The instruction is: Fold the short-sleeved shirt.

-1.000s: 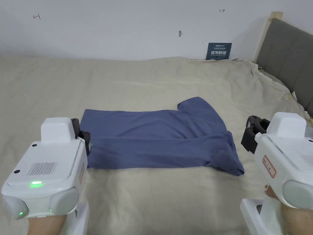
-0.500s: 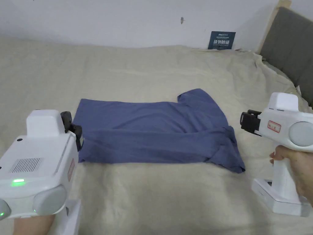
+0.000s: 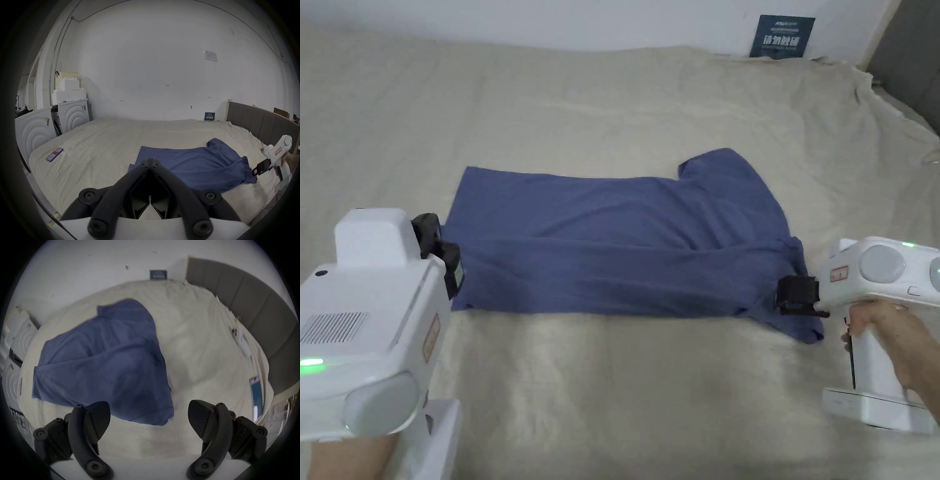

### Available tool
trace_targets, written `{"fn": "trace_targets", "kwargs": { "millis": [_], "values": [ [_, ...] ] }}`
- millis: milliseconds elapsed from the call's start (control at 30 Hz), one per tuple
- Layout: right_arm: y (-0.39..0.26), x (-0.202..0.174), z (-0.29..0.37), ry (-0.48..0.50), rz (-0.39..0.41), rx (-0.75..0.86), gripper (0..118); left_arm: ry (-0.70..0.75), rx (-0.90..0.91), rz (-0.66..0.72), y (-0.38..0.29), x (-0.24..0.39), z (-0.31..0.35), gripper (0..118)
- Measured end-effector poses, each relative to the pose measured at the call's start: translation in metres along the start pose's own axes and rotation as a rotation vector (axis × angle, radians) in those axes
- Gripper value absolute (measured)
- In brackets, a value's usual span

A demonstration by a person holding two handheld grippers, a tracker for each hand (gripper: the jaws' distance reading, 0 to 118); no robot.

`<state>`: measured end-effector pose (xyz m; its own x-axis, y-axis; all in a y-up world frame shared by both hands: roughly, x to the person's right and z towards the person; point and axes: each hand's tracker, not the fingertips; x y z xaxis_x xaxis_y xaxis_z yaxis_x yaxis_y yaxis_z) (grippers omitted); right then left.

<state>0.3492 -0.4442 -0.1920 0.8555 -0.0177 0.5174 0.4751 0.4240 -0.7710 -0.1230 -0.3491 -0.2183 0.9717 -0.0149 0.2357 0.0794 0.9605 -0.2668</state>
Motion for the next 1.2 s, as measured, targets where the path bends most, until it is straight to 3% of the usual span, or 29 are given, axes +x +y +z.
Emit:
{"fn": "trace_targets", "kwargs": {
  "millis": [100, 167, 200, 333, 533, 567, 700, 733, 900, 1000, 1200],
  "values": [
    [-0.006, 0.004, -0.013, -0.005, -0.004, -0.003, 94, 0.005, -0.019, -0.007, -0.002, 0.001, -0.005, 0],
    [-0.008, 0.003, -0.017, -0.009, -0.015, 0.004, 69, 0.005, -0.032, -0.009, -0.005, 0.002, -0.008, 0],
    [-0.008, 0.004, -0.018, -0.009, -0.019, 0.007, 46, 0.005, -0.038, -0.009, -0.006, 0.002, -0.008, 0],
    [-0.007, 0.001, -0.025, 0.018, -0.055, 0.01, 6, 0.007, -0.068, -0.014, -0.011, 0.002, -0.011, 0],
    [-0.003, -0.004, -0.021, 0.01, -0.026, 0.01, 4, -0.003, -0.126, 0.03, -0.013, -0.008, -0.024, 0],
    [-0.003, -0.004, -0.018, 0.015, -0.022, 0.015, 4, -0.015, -0.154, 0.042, -0.011, -0.011, -0.029, 8],
    [-0.001, -0.004, -0.006, 0.012, 0.0, 0.043, 4, -0.073, -0.288, 0.196, 0.002, -0.035, -0.06, 90],
    [0.001, -0.004, -0.005, 0.015, 0.002, 0.046, 4, -0.073, -0.322, 0.224, 0.006, -0.041, -0.069, 99],
    [0.005, -0.008, 0.003, 0.014, 0.028, 0.063, 4, -0.06, -0.407, 0.09, 0.017, -0.056, -0.111, 108],
    [0.006, -0.008, 0.002, 0.015, 0.033, 0.064, 4, -0.062, -0.536, 0.088, 0.013, -0.07, -0.142, 114],
    [0.005, -0.007, -0.003, 0.008, 0.039, 0.053, 4, 0.053, -0.799, -0.026, -0.035, -0.081, -0.189, 111]
  ]
}}
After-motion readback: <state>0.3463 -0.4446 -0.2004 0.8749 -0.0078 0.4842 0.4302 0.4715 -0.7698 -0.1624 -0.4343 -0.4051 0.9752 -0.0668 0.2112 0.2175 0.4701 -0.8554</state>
